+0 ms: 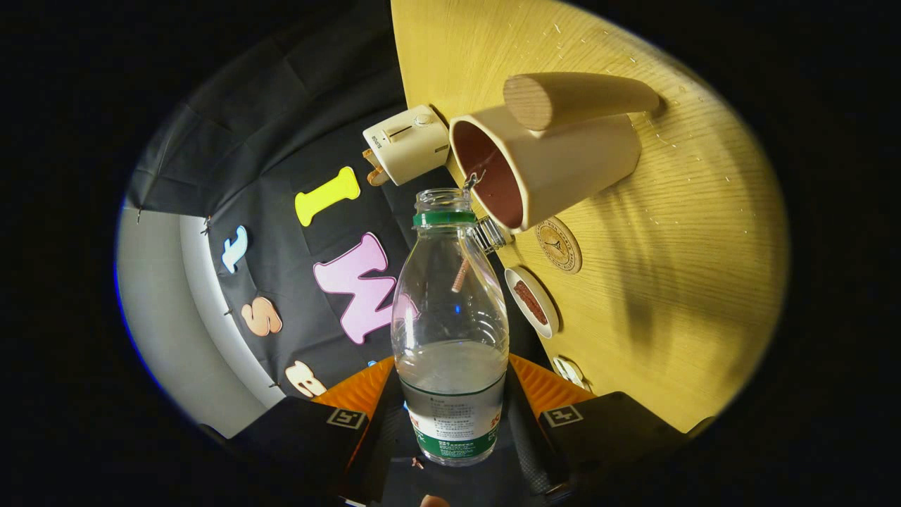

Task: Take the bottle from table, then pour the juice into the cup, finally place the bottle on the coaster

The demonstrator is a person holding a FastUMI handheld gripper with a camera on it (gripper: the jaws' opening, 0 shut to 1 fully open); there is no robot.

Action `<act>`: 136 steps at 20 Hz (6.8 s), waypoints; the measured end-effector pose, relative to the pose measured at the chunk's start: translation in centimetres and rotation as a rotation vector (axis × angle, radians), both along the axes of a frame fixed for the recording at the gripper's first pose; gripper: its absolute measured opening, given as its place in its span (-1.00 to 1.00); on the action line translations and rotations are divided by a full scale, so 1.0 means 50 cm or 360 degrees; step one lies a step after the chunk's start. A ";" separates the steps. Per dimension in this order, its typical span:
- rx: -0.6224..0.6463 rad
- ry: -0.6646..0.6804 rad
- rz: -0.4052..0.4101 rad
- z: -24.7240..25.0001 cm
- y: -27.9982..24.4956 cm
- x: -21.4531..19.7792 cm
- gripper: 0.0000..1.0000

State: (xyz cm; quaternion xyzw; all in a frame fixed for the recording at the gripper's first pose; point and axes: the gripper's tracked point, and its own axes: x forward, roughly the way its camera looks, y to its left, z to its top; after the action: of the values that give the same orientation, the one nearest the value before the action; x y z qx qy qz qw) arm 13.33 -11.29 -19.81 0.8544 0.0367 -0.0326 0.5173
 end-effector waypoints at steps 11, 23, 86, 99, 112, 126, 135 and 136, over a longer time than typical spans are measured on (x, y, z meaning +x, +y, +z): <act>0.0168 -0.0025 -0.0056 0.036 -0.006 -0.002 0.50; 0.0301 -0.0066 -0.0169 0.069 -0.035 0.003 0.51; -0.3212 0.0694 -0.0124 -0.028 -0.016 0.271 0.52; -0.3208 0.0784 -0.0179 -0.130 -0.040 0.312 0.52; -0.3261 0.0751 -0.0247 -0.119 -0.026 0.300 0.93; -0.3239 0.0788 -0.0128 -0.151 0.006 0.204 0.92; -0.3344 0.0617 0.0009 -0.045 0.055 0.075 0.92; -0.3348 0.0582 0.0014 -0.025 0.058 0.067 0.92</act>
State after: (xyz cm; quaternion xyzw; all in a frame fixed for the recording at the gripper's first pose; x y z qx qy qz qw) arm 16.68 -8.39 -21.07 -0.0395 0.0704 -0.1737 0.9815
